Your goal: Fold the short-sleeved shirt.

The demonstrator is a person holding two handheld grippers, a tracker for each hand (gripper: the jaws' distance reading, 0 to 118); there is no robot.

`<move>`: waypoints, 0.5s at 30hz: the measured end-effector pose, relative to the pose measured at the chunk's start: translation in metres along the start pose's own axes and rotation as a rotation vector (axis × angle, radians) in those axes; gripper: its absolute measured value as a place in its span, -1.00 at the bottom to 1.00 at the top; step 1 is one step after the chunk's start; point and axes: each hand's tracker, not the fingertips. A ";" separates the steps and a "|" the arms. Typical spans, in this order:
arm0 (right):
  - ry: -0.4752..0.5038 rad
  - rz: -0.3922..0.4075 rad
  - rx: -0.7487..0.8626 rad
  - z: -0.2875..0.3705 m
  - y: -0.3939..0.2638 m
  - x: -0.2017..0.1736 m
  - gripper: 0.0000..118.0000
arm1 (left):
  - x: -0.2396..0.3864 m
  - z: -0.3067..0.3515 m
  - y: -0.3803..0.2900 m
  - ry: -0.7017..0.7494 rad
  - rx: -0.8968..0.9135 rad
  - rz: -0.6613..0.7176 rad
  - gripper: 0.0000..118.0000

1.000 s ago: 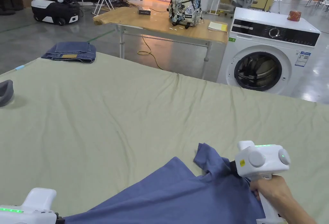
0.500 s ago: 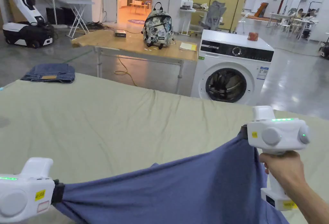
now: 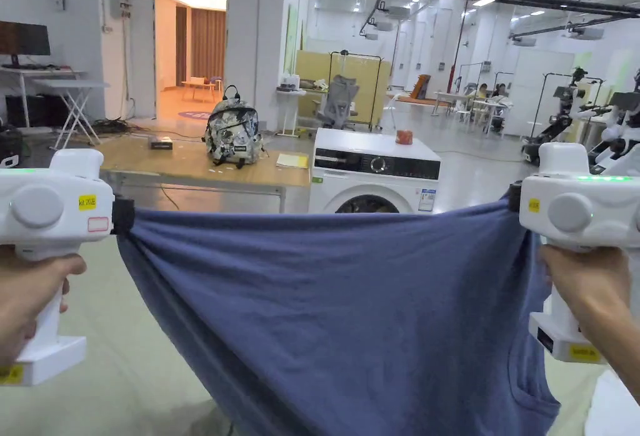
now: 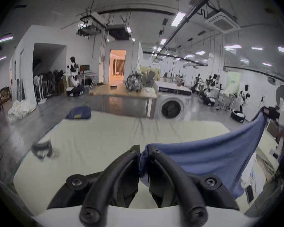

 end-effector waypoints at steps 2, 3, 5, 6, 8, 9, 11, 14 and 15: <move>-0.017 -0.015 0.021 0.001 0.015 0.009 -0.98 | 0.011 -0.003 0.031 -0.005 0.032 0.002 -0.94; -0.030 -0.019 0.038 0.001 0.022 0.013 -0.98 | 0.015 -0.005 0.044 -0.005 0.047 -0.005 -0.94; -0.043 -0.020 0.045 -0.003 0.036 0.018 -0.98 | 0.025 -0.006 0.066 0.004 0.081 -0.020 -0.94; -0.050 -0.017 0.055 -0.008 0.042 0.021 -0.98 | 0.030 -0.008 0.077 0.004 0.083 -0.026 -0.94; -0.065 -0.009 0.070 -0.015 0.053 0.021 -0.98 | 0.037 -0.012 0.090 0.016 0.106 -0.040 -0.94; -0.065 -0.011 0.075 -0.018 0.057 0.022 -0.98 | 0.040 -0.015 0.097 0.021 0.109 -0.044 -0.94; -0.070 -0.020 0.091 -0.024 0.068 0.020 -0.98 | 0.046 -0.022 0.109 0.033 0.110 -0.051 -0.94; -0.071 -0.022 0.113 -0.035 0.084 0.014 -0.98 | 0.042 -0.040 0.124 0.057 0.113 -0.063 -0.94; -0.075 -0.010 0.121 -0.039 0.090 0.012 -0.98 | 0.042 -0.043 0.130 0.061 0.113 -0.063 -0.94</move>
